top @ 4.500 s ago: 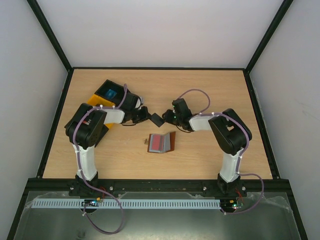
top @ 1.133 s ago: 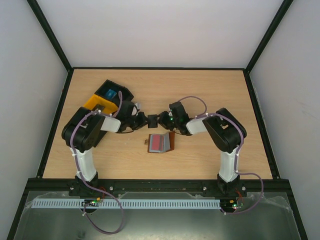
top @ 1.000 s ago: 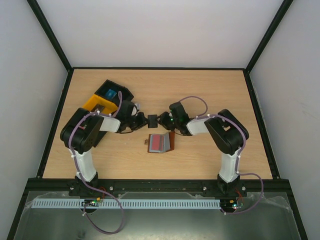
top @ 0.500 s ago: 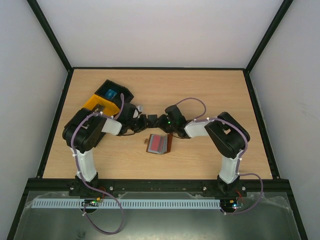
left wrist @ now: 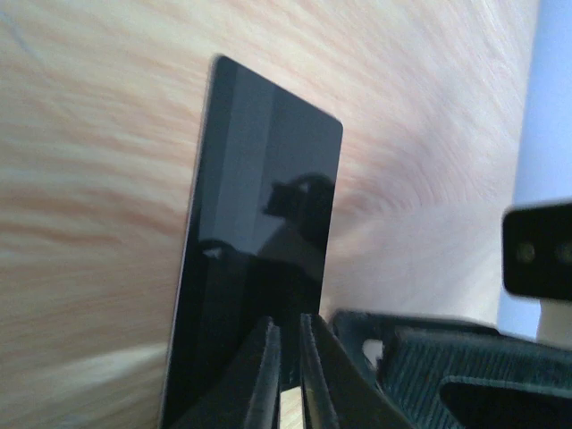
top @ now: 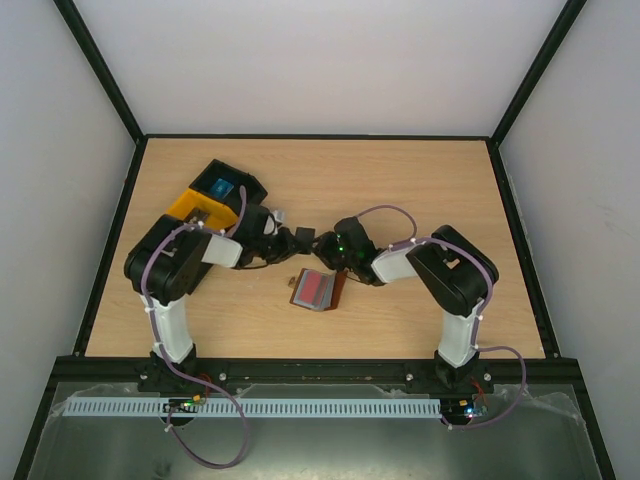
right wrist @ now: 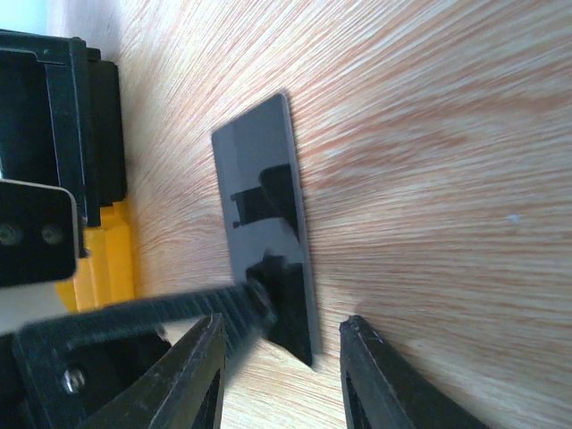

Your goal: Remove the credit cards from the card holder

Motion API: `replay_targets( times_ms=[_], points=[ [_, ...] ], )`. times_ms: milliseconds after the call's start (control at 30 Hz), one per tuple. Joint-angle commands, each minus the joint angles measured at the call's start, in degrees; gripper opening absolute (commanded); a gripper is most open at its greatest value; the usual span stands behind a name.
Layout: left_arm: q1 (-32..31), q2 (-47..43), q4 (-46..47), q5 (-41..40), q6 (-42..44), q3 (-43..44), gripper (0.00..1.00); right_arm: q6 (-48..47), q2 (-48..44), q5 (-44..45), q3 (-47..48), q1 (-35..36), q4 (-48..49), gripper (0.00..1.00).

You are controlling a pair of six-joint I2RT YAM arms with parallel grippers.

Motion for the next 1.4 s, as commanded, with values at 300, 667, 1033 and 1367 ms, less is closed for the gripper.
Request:
replay_targets(
  times_ms=[300, 667, 1033, 1367],
  points=[
    [4.6, 0.4, -18.4, -8.2, 8.6, 6.9, 0.19, -3.3, -0.1, 6.8, 3.0, 0.2, -9.7, 0.37],
    [-1.0, 3.2, -12.9, -5.3, 3.6, 3.3, 0.18, -6.9, -4.2, 10.5, 0.8, -1.6, -11.4, 0.37],
    [-2.2, -7.0, -23.0, -11.3, 6.1, 6.0, 0.26, -15.4, -7.6, 4.9, -0.5, -5.1, -10.2, 0.37],
    [4.3, -8.9, -26.8, -14.6, 10.5, 6.8, 0.15, -14.4, -5.2, 2.3, 0.5, -4.7, -9.7, 0.36]
  ],
)
